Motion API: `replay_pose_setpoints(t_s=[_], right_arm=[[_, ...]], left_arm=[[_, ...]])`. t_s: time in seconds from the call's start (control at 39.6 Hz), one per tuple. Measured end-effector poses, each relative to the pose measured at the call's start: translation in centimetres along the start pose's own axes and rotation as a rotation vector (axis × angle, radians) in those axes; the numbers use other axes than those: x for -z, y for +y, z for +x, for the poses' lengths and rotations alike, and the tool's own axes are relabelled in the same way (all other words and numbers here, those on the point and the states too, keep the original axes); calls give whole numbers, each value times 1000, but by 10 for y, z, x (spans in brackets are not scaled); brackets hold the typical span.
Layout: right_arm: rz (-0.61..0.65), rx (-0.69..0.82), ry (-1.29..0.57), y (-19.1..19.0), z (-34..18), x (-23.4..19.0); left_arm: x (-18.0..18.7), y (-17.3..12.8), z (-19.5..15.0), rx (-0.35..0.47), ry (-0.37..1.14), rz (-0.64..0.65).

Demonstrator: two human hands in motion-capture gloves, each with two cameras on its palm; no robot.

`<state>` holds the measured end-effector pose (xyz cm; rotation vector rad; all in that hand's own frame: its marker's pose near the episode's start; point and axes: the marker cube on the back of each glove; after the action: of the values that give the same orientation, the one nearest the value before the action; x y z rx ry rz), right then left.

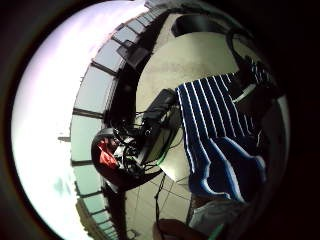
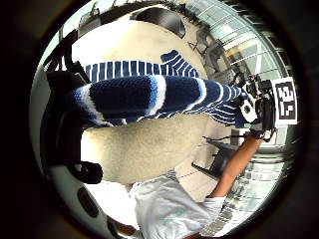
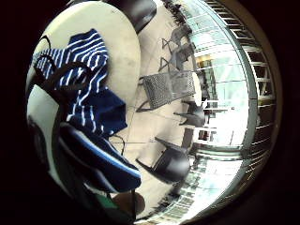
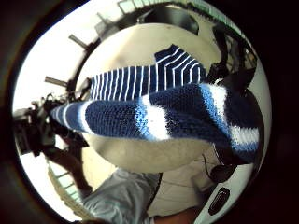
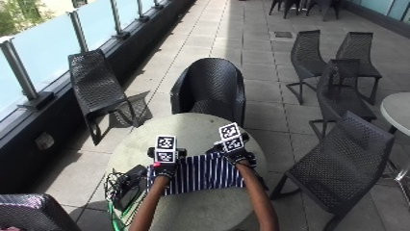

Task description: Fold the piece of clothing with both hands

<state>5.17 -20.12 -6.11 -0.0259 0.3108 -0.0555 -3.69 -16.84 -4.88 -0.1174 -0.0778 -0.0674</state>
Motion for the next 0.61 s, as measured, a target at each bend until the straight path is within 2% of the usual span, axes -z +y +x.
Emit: replay_pose_setpoints(t_s=[0.1, 0.18, 0.28, 0.35, 0.48, 0.56, 0.61], right_arm=[[25, -88, 107, -27, -4, 20], [-13, -43, 112, -49, -21, 2], [-125, -33, 132, -66, -36, -39], [-72, -58, 109, -79, -37, -54], [-87, -79, 86, -70, -30, -56], [-14, -119, 78, -62, -20, -46], [-12, -127, 36, -47, -12, -38]], left_arm=[[-14, -46, 1, 38, -58, 13], [-14, -48, 5, 41, -79, 9], [-46, -62, 7, 52, -73, 48], [-64, -66, 6, 62, -62, 48], [-64, -69, 1, 102, -49, 59], [-56, -68, -1, 111, -39, 95], [-55, -69, -2, 110, -34, 125]])
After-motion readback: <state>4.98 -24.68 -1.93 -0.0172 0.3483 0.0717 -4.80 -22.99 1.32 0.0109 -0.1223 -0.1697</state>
